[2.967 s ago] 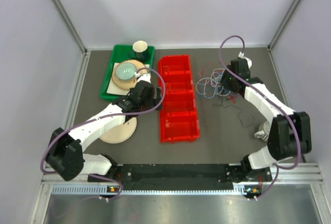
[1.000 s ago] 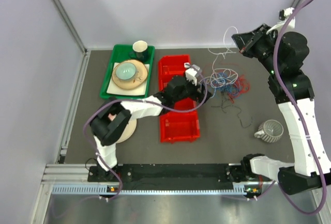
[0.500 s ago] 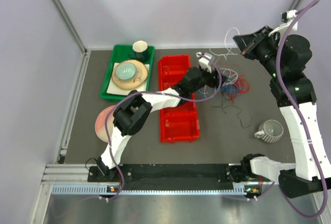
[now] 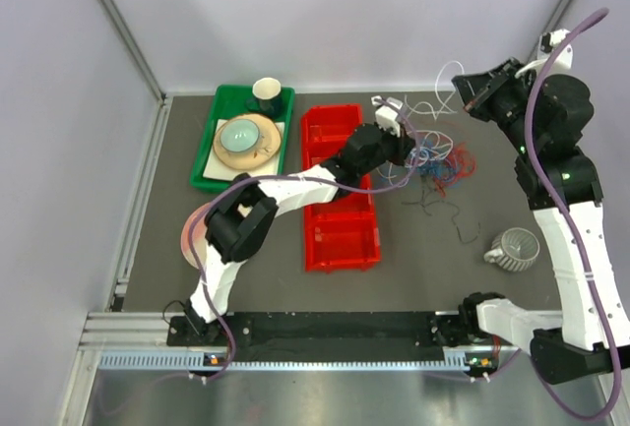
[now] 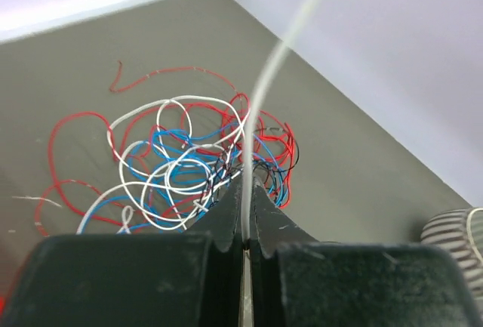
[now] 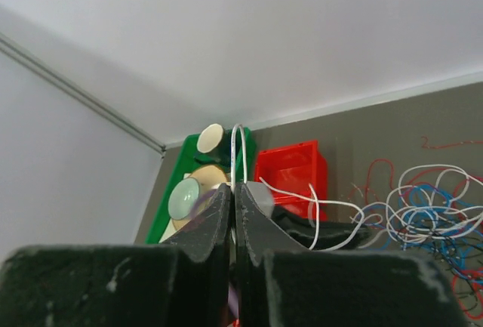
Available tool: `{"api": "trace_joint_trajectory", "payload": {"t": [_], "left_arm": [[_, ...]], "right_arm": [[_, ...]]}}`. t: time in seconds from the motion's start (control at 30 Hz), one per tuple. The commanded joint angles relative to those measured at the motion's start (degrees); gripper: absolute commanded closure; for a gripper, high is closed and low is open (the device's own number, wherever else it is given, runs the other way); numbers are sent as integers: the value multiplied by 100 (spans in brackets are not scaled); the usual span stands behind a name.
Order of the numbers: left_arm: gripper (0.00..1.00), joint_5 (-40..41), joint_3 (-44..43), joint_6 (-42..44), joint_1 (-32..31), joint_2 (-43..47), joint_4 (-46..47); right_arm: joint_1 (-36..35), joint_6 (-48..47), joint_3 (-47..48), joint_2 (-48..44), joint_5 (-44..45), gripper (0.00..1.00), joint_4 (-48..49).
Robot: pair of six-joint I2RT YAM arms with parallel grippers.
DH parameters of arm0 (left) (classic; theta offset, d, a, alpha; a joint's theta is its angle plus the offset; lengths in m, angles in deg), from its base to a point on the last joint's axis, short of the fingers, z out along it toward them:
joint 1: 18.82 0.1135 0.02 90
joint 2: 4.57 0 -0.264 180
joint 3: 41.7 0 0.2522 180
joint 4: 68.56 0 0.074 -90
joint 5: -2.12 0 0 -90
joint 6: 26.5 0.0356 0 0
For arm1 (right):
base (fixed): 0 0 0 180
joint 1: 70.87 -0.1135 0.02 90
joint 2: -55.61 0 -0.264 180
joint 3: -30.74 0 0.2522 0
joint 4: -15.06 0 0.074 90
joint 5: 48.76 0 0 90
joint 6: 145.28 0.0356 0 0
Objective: Untangle the cables
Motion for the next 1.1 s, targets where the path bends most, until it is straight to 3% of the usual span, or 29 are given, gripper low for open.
{"api": "trace_joint_trajectory", "payload": {"t": [0.0, 0.23, 0.53, 0.7, 1.07], "left_arm": [[100, 99, -77, 480, 10, 1251, -154], [100, -305, -788, 366, 282, 1648, -761], [100, -235, -1263, 428, 388, 2140, -480], [100, -384, -2115, 674, 423, 2123, -1173], [100, -235, -1712, 736, 959, 2325, -1508]], "right_arm": [[304, -23, -227, -26, 283, 100, 111], [543, 328, -316, 256, -296, 100, 93], [543, 469, -280, 353, -779, 100, 120], [543, 487, -272, 440, -1086, 100, 137], [244, 592, -193, 1143, -1571, 100, 436]]}}
